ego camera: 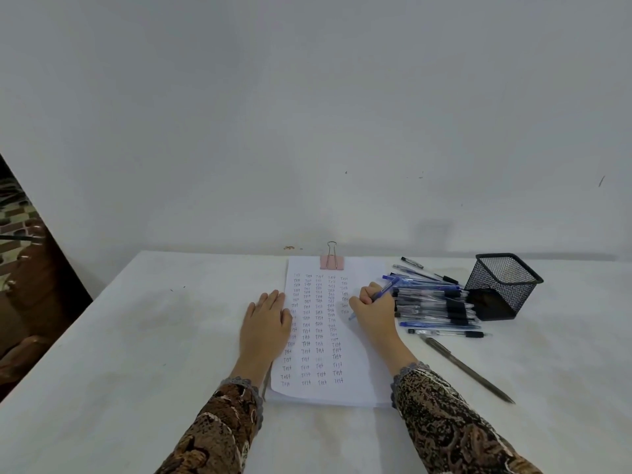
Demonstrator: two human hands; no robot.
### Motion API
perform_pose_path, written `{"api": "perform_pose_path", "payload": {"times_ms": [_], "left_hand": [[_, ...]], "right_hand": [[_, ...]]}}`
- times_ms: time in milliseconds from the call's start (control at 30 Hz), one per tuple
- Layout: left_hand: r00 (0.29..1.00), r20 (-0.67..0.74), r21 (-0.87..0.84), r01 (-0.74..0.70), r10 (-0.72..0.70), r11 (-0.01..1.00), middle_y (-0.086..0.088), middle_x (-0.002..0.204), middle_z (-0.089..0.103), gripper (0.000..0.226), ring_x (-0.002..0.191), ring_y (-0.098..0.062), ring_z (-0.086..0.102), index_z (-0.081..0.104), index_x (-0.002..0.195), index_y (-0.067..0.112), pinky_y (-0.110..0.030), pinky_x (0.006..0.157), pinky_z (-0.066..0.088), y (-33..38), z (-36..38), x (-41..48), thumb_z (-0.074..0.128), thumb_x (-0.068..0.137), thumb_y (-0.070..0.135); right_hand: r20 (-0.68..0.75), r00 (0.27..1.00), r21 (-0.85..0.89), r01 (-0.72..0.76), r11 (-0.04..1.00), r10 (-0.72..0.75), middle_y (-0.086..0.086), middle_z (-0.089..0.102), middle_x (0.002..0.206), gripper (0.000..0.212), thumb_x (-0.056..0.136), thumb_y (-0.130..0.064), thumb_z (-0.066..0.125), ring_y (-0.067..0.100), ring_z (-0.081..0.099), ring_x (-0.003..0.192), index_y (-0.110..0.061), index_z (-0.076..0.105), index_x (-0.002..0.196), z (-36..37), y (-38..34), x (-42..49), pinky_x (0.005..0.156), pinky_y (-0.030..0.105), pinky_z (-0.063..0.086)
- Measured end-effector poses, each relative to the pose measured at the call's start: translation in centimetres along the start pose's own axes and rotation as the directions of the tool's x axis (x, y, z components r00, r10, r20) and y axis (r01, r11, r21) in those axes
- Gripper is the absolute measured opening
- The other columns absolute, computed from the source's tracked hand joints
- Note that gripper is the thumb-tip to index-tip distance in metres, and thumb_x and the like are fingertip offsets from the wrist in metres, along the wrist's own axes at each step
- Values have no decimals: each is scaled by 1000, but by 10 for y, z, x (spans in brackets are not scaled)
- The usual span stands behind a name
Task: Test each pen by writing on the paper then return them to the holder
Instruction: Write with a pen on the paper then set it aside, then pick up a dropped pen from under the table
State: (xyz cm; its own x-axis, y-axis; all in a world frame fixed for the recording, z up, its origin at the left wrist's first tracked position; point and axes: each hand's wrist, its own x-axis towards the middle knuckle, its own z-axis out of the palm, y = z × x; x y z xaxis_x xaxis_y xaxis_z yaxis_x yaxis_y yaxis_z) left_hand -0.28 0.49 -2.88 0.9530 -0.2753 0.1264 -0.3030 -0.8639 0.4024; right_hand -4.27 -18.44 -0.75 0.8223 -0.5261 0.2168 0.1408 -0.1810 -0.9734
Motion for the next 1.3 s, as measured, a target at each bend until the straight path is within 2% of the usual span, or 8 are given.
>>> {"api": "perform_pose_path", "payload": {"times_ms": [267, 400, 567, 700, 833, 933, 1033, 1300], "left_hand": [[998, -64, -102, -16, 10, 995, -4, 145, 39, 45, 135, -18, 31, 33, 141, 9, -34, 115, 15, 3, -4, -3, 31, 97, 20], [995, -98, -298, -26, -3, 954, -6, 134, 50, 42, 121, -21, 46, 41, 136, 7, -30, 107, 25, 12, -13, -12, 38, 94, 9], [996, -67, -447, 28, -64, 894, -3, 145, 38, 48, 134, -17, 34, 35, 141, 10, -35, 115, 25, 19, -10, -29, 43, 94, 10], [990, -142, -334, -37, -12, 942, -3, 145, 38, 46, 135, -16, 33, 39, 139, 9, -27, 112, 23, 25, -4, -48, 42, 93, 11], [957, -232, -23, -182, 171, 983, -7, 125, 58, 42, 119, -23, 54, 57, 123, 6, -44, 106, 35, 35, 3, -70, 50, 82, 9], [906, -320, 97, -258, 276, 961, -2, 105, 69, 38, 99, -17, 66, 68, 104, 10, -44, 91, 48, 43, 6, -88, 52, 70, 14], [887, -348, 93, -291, 305, 952, 1, 99, 70, 41, 92, -15, 67, 70, 99, 13, -42, 86, 51, 50, 5, -106, 39, 73, 20], [902, -309, -108, -347, 301, 931, -8, 107, 68, 38, 99, -24, 64, 65, 110, 7, -46, 97, 44, 63, 1, -168, 52, 74, 10]], "right_hand": [[-20, 988, 226, -143, 964, 151, -9, 23, 45, 53, 71, 16, 50, 6, 20, 42, -24, 25, 47, -7, 4, 4, 45, 19, 18], [-51, 986, 282, -140, 949, 161, 1, 38, 48, 37, 83, 16, 48, 7, 37, 33, -14, 36, 64, -14, -3, -8, 35, 18, 28], [-102, 993, 254, -23, 967, 51, 10, 49, 63, 24, 88, 8, 50, 11, 52, 45, -11, 42, 77, -19, -9, -38, 44, 22, 42], [-94, 994, 119, 59, 991, -48, 17, 54, 73, 23, 85, 11, 53, 16, 58, 57, -9, 46, 74, -23, -6, -59, 53, 23, 50], [-110, 984, -9, 142, 990, -142, 20, 52, 66, 21, 77, -1, 53, 38, 53, 59, -19, 45, 68, -29, -7, -83, 52, 42, 44], [-123, 968, -69, 210, 975, -217, 5, 47, 62, 17, 72, -6, 51, 30, 50, 57, -21, 44, 67, -33, -8, -101, 50, 31, 39], [-129, 957, -87, 252, 964, -262, 1, 45, 64, 23, 74, -2, 51, 12, 43, 54, -23, 43, 67, -36, -9, -118, 49, 19, 35], [-203, 931, -189, 267, 945, -304, -3, 45, 67, 29, 75, 8, 55, 6, 42, 59, -18, 44, 69, -53, -20, -178, 55, 13, 35]]}}
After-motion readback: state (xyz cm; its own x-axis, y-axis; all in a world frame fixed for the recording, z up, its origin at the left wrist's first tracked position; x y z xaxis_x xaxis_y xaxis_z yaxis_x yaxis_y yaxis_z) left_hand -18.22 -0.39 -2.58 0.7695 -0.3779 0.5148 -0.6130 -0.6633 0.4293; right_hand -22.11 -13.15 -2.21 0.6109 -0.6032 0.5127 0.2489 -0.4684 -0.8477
